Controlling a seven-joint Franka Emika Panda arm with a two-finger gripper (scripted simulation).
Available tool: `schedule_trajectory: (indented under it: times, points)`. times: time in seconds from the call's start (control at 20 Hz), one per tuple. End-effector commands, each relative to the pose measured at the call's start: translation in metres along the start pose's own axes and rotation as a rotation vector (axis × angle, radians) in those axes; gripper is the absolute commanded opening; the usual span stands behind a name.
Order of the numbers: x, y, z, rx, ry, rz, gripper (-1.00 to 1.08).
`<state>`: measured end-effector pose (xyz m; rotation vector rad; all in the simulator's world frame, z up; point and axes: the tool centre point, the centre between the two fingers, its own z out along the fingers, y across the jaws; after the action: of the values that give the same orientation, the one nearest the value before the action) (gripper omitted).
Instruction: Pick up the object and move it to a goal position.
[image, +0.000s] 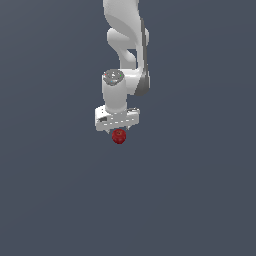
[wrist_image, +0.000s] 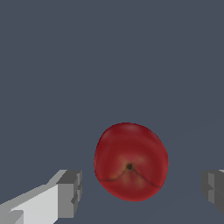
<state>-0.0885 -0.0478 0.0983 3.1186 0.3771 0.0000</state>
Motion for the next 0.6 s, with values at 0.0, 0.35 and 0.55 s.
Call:
schedule_trajectory:
  times: [0.0, 0.35, 0.55]
  points:
    - [-0.003, -0.001, 0.002, 0.0, 0.0, -0.008, 1.0]
    - [-0.002, -0.001, 0.009, 0.0, 0.0, -0.006, 1.0]
    - [-0.003, -0.001, 0.026, 0.0, 0.0, -0.007, 1.0]
